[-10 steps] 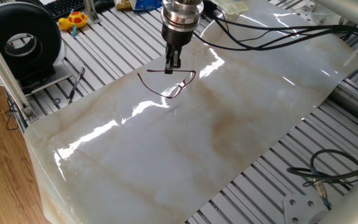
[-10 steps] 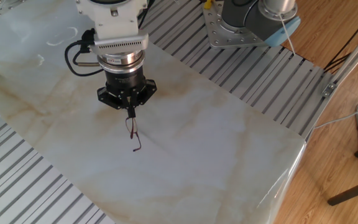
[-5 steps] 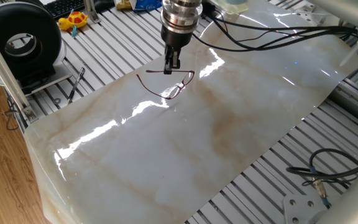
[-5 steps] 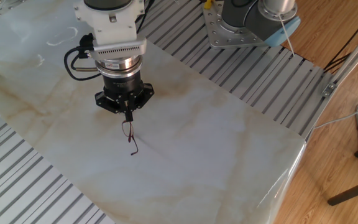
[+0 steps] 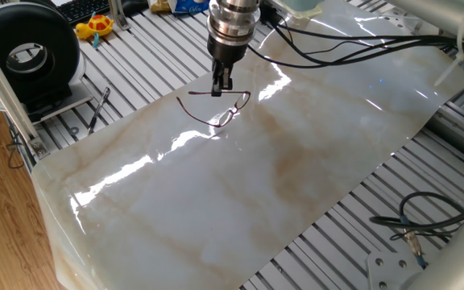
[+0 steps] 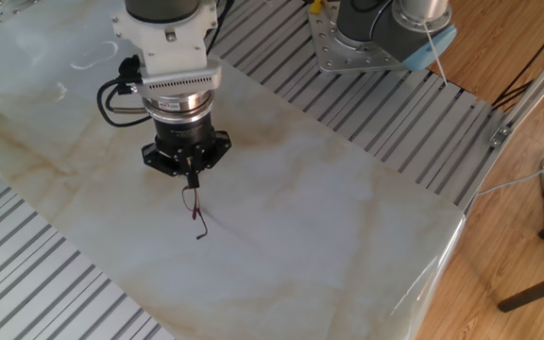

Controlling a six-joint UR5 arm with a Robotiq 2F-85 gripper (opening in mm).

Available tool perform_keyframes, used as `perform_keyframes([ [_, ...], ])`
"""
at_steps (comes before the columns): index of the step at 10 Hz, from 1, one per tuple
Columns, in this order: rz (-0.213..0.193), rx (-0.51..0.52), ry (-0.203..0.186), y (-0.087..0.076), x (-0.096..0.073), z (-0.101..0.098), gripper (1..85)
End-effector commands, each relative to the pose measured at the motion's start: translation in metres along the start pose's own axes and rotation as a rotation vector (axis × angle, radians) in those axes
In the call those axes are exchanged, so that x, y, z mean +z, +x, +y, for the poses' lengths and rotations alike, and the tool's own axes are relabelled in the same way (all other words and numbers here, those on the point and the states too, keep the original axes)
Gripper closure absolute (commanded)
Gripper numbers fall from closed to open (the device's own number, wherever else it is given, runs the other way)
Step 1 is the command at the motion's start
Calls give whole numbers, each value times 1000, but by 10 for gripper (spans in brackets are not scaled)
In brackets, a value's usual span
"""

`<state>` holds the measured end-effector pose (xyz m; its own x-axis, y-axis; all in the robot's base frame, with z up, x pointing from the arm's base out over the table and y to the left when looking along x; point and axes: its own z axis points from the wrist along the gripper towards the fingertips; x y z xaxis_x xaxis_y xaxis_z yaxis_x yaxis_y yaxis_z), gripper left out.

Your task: Unfold the leg of the glasses (with one hand)

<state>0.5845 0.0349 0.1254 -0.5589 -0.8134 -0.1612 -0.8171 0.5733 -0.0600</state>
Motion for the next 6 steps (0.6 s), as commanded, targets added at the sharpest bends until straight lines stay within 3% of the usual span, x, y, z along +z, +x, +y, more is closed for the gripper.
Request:
perform_keyframes([
  [1, -17, 7, -5, -7, 2, 2, 843],
  [6, -24, 14, 0, -12, 5, 4, 843],
])
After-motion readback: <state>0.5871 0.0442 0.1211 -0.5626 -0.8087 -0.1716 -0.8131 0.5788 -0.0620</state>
